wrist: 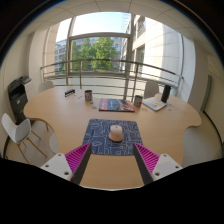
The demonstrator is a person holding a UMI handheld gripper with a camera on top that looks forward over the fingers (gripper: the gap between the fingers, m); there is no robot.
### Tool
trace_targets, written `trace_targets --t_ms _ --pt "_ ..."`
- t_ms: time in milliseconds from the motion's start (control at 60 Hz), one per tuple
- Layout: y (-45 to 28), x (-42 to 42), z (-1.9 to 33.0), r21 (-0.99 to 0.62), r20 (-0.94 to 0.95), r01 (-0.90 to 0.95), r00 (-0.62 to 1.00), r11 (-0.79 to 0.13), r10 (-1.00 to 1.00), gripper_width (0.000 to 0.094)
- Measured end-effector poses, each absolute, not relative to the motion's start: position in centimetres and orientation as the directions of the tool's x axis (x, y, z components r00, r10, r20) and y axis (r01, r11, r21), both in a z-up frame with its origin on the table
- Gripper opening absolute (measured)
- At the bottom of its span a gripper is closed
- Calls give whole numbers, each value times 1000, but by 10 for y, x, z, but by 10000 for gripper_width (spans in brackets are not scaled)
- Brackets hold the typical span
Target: Arrange mouse
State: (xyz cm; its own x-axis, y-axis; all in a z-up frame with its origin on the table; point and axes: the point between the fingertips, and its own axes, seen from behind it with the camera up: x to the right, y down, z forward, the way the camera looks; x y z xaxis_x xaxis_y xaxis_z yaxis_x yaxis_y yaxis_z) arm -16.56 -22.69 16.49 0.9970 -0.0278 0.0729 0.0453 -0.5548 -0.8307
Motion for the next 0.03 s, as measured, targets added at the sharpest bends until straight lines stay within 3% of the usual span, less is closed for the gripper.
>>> trace_targets --t_ms 33 --pt "-233 -167 165 -833 79 48 996 -552 -32 848"
